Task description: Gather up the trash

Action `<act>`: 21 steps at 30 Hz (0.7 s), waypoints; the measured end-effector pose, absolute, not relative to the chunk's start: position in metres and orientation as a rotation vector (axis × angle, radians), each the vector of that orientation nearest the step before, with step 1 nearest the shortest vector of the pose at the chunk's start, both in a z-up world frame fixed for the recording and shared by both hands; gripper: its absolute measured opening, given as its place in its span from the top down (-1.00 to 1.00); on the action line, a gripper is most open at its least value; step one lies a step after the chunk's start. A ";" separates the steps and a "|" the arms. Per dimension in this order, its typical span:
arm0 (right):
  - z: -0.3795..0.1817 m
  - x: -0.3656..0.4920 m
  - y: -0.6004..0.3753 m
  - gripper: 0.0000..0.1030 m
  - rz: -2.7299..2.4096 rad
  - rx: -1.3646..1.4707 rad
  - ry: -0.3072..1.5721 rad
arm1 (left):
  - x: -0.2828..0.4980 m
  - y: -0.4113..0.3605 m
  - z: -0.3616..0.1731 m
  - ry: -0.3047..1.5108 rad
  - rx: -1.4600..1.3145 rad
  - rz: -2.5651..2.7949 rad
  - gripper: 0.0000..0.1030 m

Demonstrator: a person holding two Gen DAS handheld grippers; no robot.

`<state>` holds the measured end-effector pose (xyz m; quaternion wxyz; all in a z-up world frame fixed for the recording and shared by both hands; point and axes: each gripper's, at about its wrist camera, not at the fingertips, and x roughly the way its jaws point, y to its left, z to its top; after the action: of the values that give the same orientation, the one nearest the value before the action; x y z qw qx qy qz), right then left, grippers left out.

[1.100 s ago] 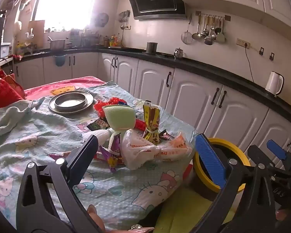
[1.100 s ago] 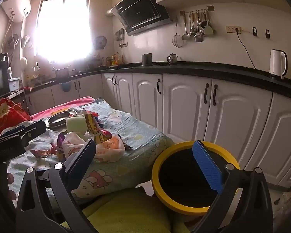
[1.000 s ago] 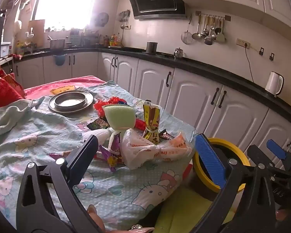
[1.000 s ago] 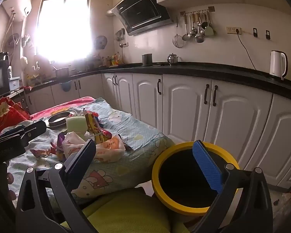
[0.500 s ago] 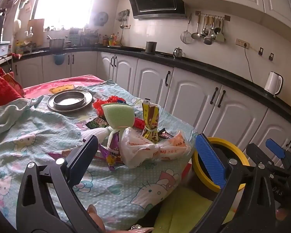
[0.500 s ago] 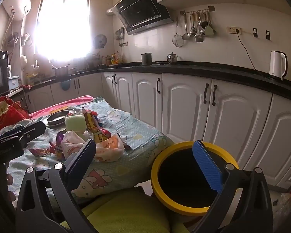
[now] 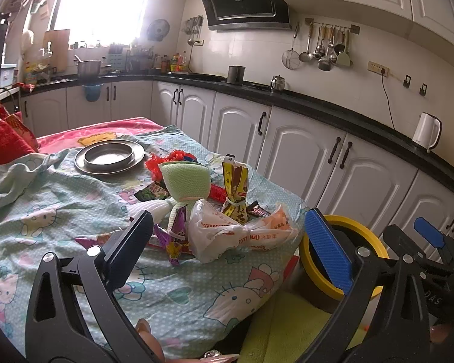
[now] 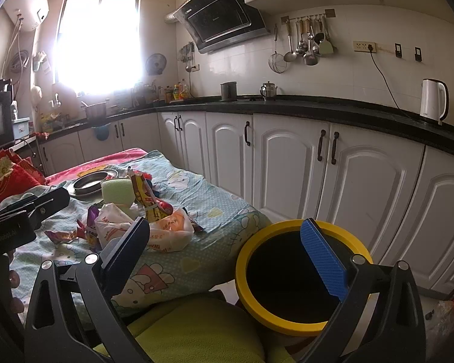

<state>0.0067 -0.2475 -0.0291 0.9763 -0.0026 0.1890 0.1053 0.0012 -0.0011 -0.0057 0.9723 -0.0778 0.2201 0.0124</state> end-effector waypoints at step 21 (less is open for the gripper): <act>-0.029 0.007 -0.247 -0.88 0.211 -0.007 0.382 | -0.001 0.000 -0.004 0.450 -0.165 0.024 -0.79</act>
<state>0.0068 -0.2467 -0.0289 0.9762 -0.0036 0.1897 0.1049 -0.0010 -0.0002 -0.0035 0.9714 -0.0817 0.2226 0.0120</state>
